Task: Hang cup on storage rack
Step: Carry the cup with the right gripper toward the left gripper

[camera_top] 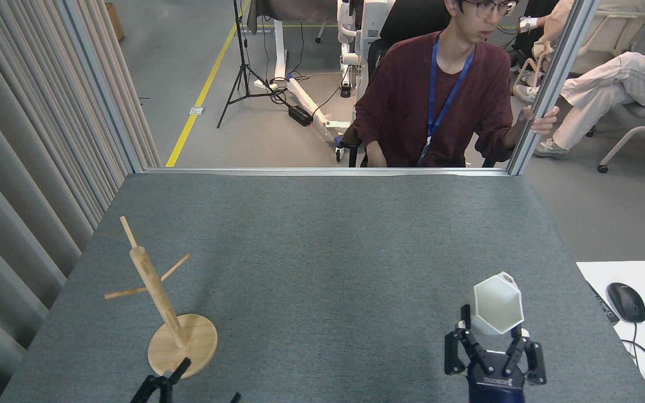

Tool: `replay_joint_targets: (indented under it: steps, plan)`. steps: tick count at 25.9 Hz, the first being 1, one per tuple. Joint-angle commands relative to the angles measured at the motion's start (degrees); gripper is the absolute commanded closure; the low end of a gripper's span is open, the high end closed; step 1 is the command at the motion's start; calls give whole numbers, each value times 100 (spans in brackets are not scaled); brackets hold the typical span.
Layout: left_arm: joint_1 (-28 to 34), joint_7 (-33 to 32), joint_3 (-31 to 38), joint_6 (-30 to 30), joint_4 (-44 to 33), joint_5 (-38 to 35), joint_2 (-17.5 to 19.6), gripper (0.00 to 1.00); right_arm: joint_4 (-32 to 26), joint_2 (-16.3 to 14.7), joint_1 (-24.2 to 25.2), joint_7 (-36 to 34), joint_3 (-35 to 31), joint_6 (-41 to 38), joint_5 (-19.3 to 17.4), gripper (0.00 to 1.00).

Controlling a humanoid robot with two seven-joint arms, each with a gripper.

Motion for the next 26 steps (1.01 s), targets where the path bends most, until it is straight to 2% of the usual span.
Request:
replay_joint_targets:
  steps: [1, 4, 7, 10, 18, 26]
  plan:
    - [-317, -91, -667, 17, 96, -670, -290, 1, -35, 342, -45, 9, 768, 98, 609, 51]
    - [-545, -109, -974, 17, 307, -1092, -527, 1, -35, 737, 25, 9, 1383, 134, 1276, 51]
    - [-615, -135, -1124, 8, 386, -1180, -659, 1, -17, 807, 148, -8, 1954, 265, 1593, 51]
    - [-615, -144, -1185, 8, 395, -1180, -650, 1, 27, 790, 175, -26, 2367, 423, 1602, 51]
    - [-615, -144, -1185, 17, 430, -1180, -650, 1, 27, 649, 588, -202, 2763, 441, 1681, 51]
    - [-615, -135, -1185, 17, 430, -1180, -650, 1, 62, 597, 684, -237, 3106, 547, 1813, 50]
